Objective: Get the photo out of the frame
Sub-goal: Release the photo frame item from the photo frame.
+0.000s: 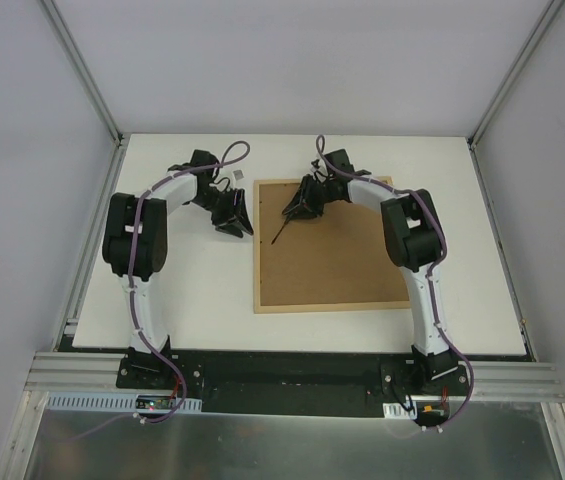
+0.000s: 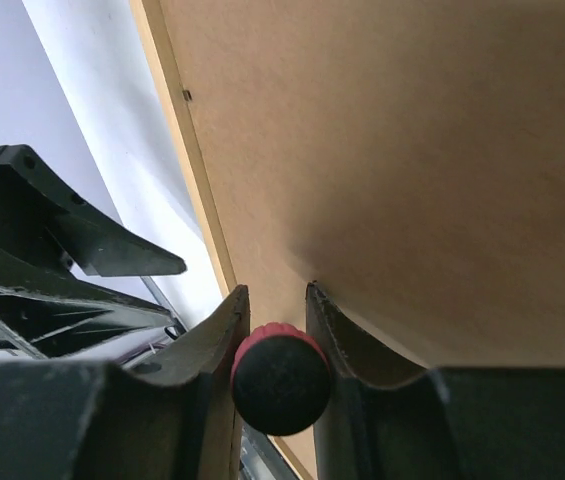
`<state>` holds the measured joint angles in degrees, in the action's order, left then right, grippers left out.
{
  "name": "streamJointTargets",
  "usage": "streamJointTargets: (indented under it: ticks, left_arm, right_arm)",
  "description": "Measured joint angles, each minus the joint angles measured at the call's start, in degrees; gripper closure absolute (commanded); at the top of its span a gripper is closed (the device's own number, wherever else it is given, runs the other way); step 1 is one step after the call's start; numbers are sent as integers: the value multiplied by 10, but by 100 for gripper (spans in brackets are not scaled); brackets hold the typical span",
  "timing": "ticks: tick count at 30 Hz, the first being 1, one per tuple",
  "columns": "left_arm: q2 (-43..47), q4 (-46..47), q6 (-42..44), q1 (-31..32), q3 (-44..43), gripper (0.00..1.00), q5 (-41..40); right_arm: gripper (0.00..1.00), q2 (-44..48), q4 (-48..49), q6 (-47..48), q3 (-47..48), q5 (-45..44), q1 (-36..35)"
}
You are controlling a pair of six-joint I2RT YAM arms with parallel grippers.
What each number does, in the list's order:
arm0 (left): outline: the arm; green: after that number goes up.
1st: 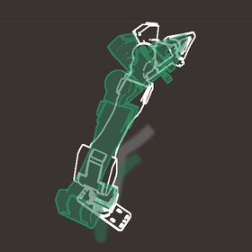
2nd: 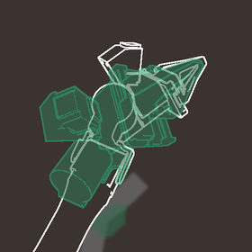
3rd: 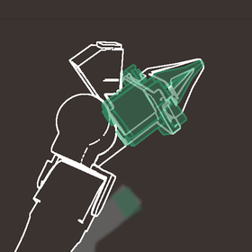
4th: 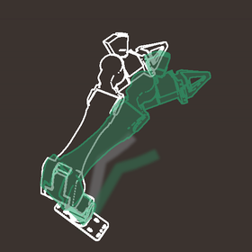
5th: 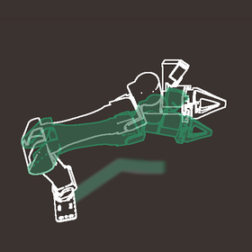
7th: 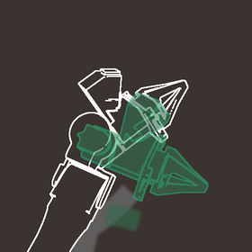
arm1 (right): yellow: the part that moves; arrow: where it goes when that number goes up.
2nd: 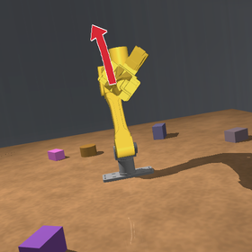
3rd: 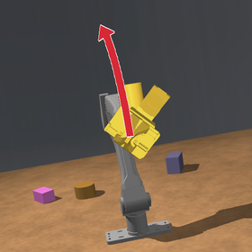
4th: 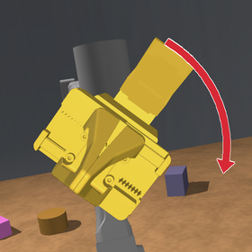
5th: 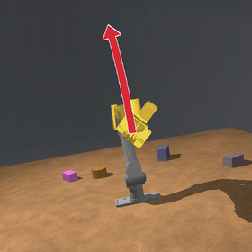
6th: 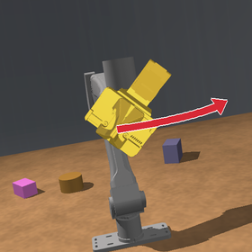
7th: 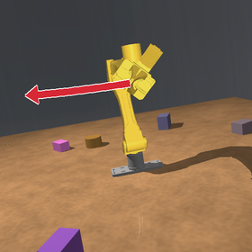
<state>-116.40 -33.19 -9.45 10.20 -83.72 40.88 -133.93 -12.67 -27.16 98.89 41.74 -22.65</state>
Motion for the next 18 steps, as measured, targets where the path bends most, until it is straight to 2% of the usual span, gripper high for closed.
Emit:
streamJointTargets:
  ticks: [7, 18]
  left_arm:
    - [-36, 15, -12, 3, 0, 64, 0]
    - [-45, 34, -34, 4, 1, 67, 11]
  right_arm:
    - [100, -27, 0, -14, 41, -6, -26]
    - [100, -40, -14, -28, 70, -22, -27]
